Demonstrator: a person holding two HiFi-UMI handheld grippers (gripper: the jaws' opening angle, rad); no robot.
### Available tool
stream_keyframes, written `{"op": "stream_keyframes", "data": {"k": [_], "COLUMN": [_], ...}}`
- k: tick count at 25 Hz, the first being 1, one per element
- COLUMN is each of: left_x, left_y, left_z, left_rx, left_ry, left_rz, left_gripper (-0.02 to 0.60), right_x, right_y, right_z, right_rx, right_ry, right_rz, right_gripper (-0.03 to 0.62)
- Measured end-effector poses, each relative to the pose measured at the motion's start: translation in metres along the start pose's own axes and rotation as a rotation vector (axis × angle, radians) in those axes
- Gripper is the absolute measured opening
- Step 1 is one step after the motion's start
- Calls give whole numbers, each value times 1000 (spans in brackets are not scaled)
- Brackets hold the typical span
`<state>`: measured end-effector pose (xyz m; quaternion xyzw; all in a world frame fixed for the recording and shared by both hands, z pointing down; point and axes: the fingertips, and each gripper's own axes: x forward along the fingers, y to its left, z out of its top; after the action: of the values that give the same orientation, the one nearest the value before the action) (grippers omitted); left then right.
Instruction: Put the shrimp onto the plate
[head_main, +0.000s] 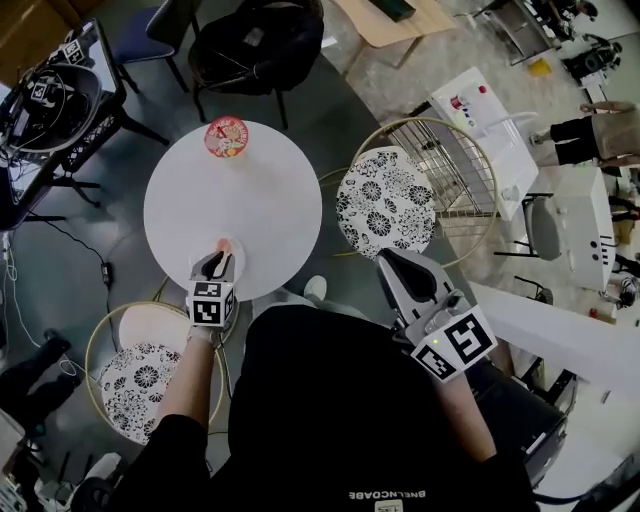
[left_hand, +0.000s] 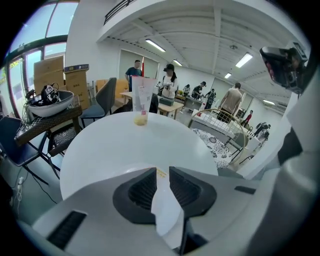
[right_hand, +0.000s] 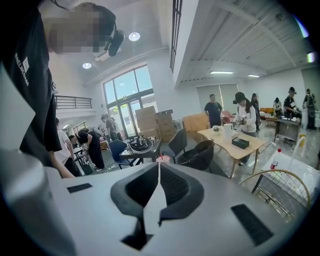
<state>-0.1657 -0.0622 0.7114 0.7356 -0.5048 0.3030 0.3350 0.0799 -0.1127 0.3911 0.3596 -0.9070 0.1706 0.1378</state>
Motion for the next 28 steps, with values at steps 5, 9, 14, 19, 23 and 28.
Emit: {"op": "stream_keyframes", "data": {"k": [5, 9, 14, 19, 23, 28], "left_x": [-31, -61, -101, -147, -178, -212], "left_y": [-13, -30, -54, -82, -105, -125], "left_z": [29, 61, 109, 155, 181, 208], "left_rx": [-35, -44, -46, -14, 18, 19], "left_ry": [-94, -189, -324, -450, -517, -595], "left_rz": [5, -14, -37, -63, -80, -119], "left_gripper": [78, 75, 60, 49, 41, 26], "right_x": [3, 4, 7, 9, 6, 6], "right_y": [7, 14, 20, 28, 29, 30], "right_z": [1, 2, 7, 11, 12, 12], "right_rx": [5, -21, -30, -35, -35, -42], "right_ry": [-20, -34, -63, -89, -113, -143], "right_rz": [47, 75, 113, 147, 165, 187], "right_gripper": [21, 21, 21, 21, 21, 21]}}
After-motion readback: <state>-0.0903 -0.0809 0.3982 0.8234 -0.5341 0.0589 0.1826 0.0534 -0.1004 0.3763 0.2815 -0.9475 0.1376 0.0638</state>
